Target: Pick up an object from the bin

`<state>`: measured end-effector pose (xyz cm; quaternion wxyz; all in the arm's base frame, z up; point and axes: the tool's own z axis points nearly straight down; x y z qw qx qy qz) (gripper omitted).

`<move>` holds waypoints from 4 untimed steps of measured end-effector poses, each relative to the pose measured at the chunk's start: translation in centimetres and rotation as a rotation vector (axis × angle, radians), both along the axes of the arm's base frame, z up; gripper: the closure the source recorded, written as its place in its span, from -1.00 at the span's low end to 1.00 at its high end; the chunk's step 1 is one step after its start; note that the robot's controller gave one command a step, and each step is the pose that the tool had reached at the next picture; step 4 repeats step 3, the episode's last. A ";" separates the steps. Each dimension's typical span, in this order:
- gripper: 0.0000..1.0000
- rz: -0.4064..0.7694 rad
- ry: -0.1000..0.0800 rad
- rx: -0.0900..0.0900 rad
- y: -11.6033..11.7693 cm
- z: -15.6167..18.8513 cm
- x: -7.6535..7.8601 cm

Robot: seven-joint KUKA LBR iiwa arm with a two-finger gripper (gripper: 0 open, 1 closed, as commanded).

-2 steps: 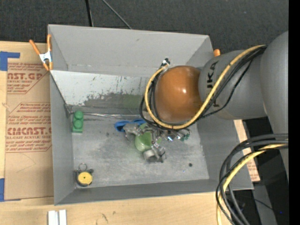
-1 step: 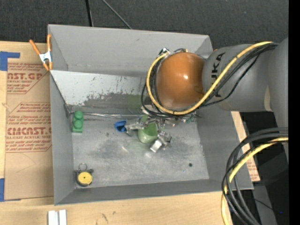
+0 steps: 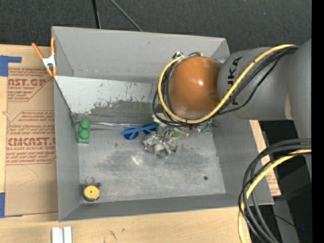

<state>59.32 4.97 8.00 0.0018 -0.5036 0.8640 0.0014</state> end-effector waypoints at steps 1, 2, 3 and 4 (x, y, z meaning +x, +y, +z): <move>1.00 0.069 -0.009 -0.002 1.4 17.0 -0.6; 1.00 0.120 0.006 0.001 5.9 10.5 -2.3; 1.00 0.835 0.000 -0.001 6.5 12.1 -5.1; 1.00 0.835 0.000 -0.001 6.5 12.1 -5.1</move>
Offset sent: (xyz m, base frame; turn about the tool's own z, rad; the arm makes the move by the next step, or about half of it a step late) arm -0.0071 0.0121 0.1656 -0.0699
